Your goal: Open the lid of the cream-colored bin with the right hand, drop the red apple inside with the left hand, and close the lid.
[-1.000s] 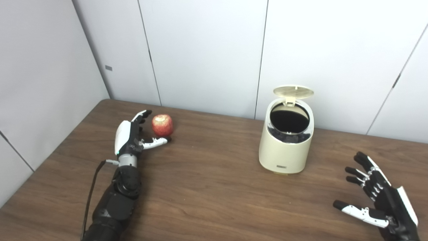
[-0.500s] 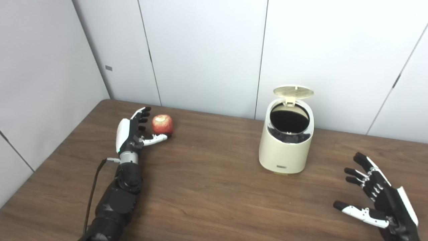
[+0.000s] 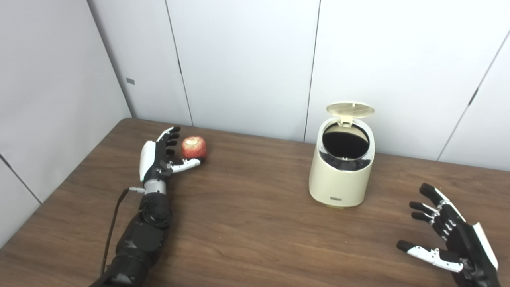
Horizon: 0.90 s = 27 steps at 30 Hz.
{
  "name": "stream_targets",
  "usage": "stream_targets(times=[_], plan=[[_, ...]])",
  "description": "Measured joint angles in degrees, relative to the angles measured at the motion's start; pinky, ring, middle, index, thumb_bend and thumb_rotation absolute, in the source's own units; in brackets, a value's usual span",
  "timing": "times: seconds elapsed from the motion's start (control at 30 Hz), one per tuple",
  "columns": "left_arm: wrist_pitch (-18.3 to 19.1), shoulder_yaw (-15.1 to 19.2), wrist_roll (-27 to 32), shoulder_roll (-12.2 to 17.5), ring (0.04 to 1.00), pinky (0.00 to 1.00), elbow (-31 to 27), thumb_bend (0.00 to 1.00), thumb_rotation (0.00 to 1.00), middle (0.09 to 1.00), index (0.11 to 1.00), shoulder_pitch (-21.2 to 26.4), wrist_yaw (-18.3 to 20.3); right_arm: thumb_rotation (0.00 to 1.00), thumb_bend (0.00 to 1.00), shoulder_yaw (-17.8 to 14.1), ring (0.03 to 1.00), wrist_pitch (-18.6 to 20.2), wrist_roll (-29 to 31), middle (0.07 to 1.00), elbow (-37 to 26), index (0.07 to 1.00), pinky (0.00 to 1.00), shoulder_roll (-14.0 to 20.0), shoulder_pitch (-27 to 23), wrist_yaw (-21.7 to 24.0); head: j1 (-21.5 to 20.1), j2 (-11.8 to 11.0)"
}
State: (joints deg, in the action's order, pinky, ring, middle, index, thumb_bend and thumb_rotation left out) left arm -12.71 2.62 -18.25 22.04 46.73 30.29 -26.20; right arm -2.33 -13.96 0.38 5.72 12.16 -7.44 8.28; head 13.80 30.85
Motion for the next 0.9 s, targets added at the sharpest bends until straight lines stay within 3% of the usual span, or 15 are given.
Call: stream_targets(times=[0.07, 0.2, 0.27, 0.3, 0.37, 0.73, 0.9], plan=[[0.52, -1.38, -1.92, 0.39, 0.629, 0.51, 1.39, 0.89, 0.03, 0.706, 0.741, 0.84, -1.48, 0.04, 0.65, 0.01, 0.791, 0.0, 0.02, 0.917, -0.04, 0.877, 0.74, -0.01, 0.01, 0.0, -0.09, 0.09], [1.93, -1.83, -2.28, 0.38, 0.578, 0.47, 3.05, 0.88, 0.02, 0.644, 0.65, 2.0, -3.12, 0.05, 0.65, 0.0, 0.788, -0.02, 0.02, 0.915, -0.11, 0.876, 0.74, -0.01, 0.04, -0.01, -0.26, 0.17], [1.97, -1.88, -2.12, 0.38, 0.538, 0.45, 3.37, 0.88, 0.0, 0.571, 0.579, 2.17, -3.16, 0.05, 0.64, 0.0, 0.793, -0.03, 0.04, 0.917, -0.14, 0.878, 0.75, -0.01, 0.07, 0.0, -0.26, 0.35], [1.65, -1.86, -1.97, 0.37, 0.499, 0.41, 3.75, 0.7, 0.0, 0.524, 0.541, 2.2, -3.28, 0.04, 0.64, -0.01, 0.789, -0.03, 0.05, 0.916, -0.17, 0.878, 0.74, -0.01, 0.09, 0.0, -0.26, 0.35], [0.71, -1.83, -1.6, 0.35, 0.441, 0.36, 4.6, 0.56, 0.0, 0.489, 0.498, 2.48, -3.66, 0.03, 0.63, -0.06, 0.789, -0.03, 0.14, 0.916, -0.29, 0.881, 0.75, -0.01, 0.22, 0.0, -0.26, 0.35], [-1.79, -2.64, -1.45, 0.44, 0.389, 0.32, 8.35, 0.53, 0.0, 0.476, 0.485, 4.0, -4.91, 0.05, 0.63, -0.1, 0.785, -0.07, 0.9, 0.912, -0.27, 0.882, 0.75, 0.0, 0.33, 0.08, -0.26, 0.26], [-4.57, -2.29, -1.35, 0.46, 0.355, 0.29, 8.02, 0.52, 0.0, 0.451, 0.499, 3.7, -6.47, 0.06, 0.64, -0.1, 0.78, -0.35, 1.04, 0.912, 0.17, 0.883, 0.74, 0.02, 0.13, 0.13, -0.35, 0.09]])
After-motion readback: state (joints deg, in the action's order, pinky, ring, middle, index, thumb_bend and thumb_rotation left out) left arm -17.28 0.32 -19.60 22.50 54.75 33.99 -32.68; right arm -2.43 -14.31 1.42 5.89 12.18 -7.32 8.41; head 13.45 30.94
